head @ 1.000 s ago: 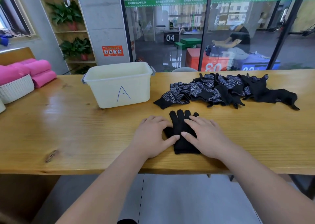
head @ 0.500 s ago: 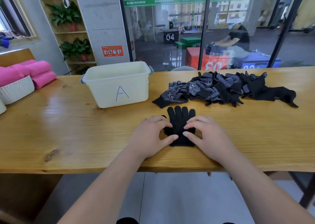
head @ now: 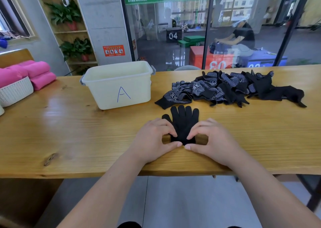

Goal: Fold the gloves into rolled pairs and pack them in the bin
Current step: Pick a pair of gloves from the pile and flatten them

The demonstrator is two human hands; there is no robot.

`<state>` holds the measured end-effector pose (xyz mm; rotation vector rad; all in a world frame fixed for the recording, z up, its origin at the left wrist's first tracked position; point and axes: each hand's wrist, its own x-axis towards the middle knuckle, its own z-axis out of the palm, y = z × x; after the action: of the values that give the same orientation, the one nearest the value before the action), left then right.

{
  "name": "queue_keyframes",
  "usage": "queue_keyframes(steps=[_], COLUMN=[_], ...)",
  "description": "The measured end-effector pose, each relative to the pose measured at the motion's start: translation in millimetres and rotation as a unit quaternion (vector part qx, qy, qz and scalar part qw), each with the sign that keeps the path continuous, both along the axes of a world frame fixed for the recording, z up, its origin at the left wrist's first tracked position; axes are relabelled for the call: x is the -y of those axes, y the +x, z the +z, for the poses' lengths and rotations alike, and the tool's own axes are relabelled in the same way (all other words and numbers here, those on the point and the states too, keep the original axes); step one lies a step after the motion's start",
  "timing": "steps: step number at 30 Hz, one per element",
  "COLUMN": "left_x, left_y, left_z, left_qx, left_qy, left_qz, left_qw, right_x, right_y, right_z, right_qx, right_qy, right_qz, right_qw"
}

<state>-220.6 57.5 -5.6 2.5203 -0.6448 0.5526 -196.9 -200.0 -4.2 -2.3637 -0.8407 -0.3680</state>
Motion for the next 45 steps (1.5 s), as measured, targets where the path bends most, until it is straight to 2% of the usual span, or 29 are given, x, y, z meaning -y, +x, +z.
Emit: queue_keyframes(steps=[8,18,23,26,29,32,35,38,45], left_x=[0,0,0,1,1,-1,0,1,2], left_y=[1,3,0,-2,-5,-4,-2,-1,5], left_z=[0,-1,2,5,6,4,5,6,-1], left_qx=[0.012,0.019,0.018,0.012,-0.033,-0.056,-0.070,-0.075,0.011], left_qy=[0.013,0.008,-0.015,-0.039,-0.069,-0.091,-0.101,-0.090,0.008], left_qz=[-0.003,0.002,0.010,0.014,0.034,0.034,0.040,0.044,0.052], left_qw=[1.000,1.000,1.000,0.999,0.996,0.994,0.992,0.992,0.999], right_x=[-4,-3,-5,-1,1,-1,-3,-5,-12], right_y=[3,-2,1,1,2,2,2,2,-2], right_z=[-5,2,1,3,2,3,4,3,-5], right_qx=[0.045,0.036,0.028,-0.020,-0.093,-0.130,-0.104,-0.038,0.095], right_qy=[-0.031,0.011,-0.041,0.020,0.089,0.117,0.100,0.048,-0.067], right_qz=[-0.042,-0.034,-0.053,-0.072,-0.062,-0.057,-0.065,-0.096,-0.150], right_qw=[0.998,0.999,0.997,0.997,0.990,0.983,0.987,0.993,0.982])
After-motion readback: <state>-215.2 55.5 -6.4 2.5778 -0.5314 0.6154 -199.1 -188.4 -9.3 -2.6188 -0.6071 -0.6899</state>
